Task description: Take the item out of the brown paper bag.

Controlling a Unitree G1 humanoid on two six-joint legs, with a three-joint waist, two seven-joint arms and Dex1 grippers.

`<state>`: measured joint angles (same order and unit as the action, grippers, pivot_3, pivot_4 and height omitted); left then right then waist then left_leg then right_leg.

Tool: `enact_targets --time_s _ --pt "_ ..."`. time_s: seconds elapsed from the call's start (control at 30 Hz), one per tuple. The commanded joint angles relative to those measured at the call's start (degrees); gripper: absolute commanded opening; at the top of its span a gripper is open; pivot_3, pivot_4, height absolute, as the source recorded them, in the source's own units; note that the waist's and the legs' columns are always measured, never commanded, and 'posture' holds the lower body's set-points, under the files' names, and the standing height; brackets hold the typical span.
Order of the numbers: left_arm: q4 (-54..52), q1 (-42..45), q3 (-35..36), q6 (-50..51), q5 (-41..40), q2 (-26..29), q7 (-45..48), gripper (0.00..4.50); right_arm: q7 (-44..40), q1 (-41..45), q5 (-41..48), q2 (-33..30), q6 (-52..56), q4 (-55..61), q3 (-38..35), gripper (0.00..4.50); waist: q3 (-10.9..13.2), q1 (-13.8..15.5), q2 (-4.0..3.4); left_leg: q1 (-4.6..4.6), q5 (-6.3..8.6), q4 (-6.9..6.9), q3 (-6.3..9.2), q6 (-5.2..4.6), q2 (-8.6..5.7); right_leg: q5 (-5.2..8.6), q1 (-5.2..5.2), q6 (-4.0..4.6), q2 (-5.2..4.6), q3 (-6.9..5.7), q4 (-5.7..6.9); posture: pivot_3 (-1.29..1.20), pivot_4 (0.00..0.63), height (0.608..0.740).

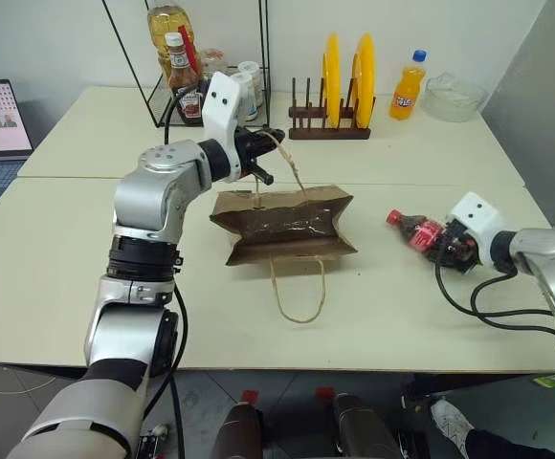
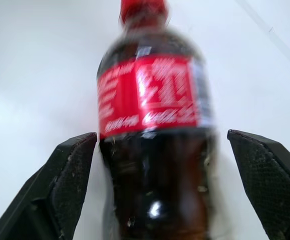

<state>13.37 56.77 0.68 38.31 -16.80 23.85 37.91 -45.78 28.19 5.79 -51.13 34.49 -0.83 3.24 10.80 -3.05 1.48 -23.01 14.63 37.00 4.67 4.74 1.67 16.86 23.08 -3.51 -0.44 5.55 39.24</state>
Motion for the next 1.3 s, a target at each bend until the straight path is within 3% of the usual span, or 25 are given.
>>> enact_targets --time_s 0.03,0.07,0.17,0.33,0.57,0.93,1.13,1.3 --pt "-1.7 0.6 1.1 -1.3 -0.3 1.4 0.8 0.0 3.6 1.5 0.8 1.6 -3.4 5.5 -5.2 4.46 0.0 0.0 0.0 0.0 0.0 0.0 0.01 0.0 0.0 0.0 0.0 0.0 0.01 0.0 0.02 0.0 0.15 0.74" --pt "-0.5 0.9 1.1 -2.4 0.3 1.7 0.7 0.0 4.6 1.7 2.8 3.8 -2.0 8.4 -6.6 4.46 0.0 -0.1 0.0 0.01 0.0 0.01 0.0 0.0 0.01 0.0 0.0 0.0 0.01 0.01 0.03 0.0 0.15 0.74" --pt "3.9 2.4 1.4 -5.1 1.2 1.9 0.3 0.62 7.0 0.2 5.0 9.1 -1.8 15.6 -7.7 4.5 0.0 -0.2 0.0 0.05 0.0 0.0 0.01 0.0 0.02 0.0 0.0 0.0 0.03 0.0 0.14 0.0 0.15 0.74" --pt "10.0 4.5 1.8 -9.0 2.9 1.9 -1.8 2.24 13.7 -3.9 3.3 16.6 -2.3 18.8 -6.3 4.5 0.0 0.2 0.0 0.0 0.0 0.05 0.04 0.0 0.0 0.0 0.01 0.0 0.01 -0.03 0.16 0.0 0.15 0.74" --pt "17.3 6.4 1.6 -13.6 6.9 3.7 -4.0 4.49 17.4 -4.1 1.6 19.8 -4.2 16.2 -5.8 4.5 0.0 0.1 0.0 0.02 0.0 0.04 0.0 0.0 -0.02 0.0 0.07 0.01 0.0 -0.02 0.21 0.0 0.15 0.74" --pt "26.6 9.4 1.4 -19.0 10.4 4.9 -3.8 4.49 19.2 -1.8 -0.1 23.1 -8.2 9.3 -3.8 4.5 0.0 -0.2 0.0 0.02 -0.01 0.04 0.0 0.0 -0.02 0.01 0.09 0.01 0.01 -0.02 0.29 0.0 0.15 0.74" --pt "44.5 18.5 2.6 -23.9 11.8 3.6 -6.8 4.49 19.4 0.5 -0.7 24.9 -9.6 6.7 -3.0 4.5 0.0 -0.2 0.0 0.02 -0.01 0.04 0.0 -0.01 -0.03 0.01 0.09 0.01 0.01 -0.04 0.29 0.0 0.15 0.74" --pt "51.5 22.0 2.7 -27.5 12.5 2.4 -6.4 4.49 20.3 0.2 -0.9 25.6 -9.8 7.0 -3.0 4.5 0.0 -0.2 0.0 0.02 -0.01 0.01 -0.01 -0.02 -0.03 0.01 0.11 0.01 0.0 -0.05 0.29 0.0 0.15 0.74"
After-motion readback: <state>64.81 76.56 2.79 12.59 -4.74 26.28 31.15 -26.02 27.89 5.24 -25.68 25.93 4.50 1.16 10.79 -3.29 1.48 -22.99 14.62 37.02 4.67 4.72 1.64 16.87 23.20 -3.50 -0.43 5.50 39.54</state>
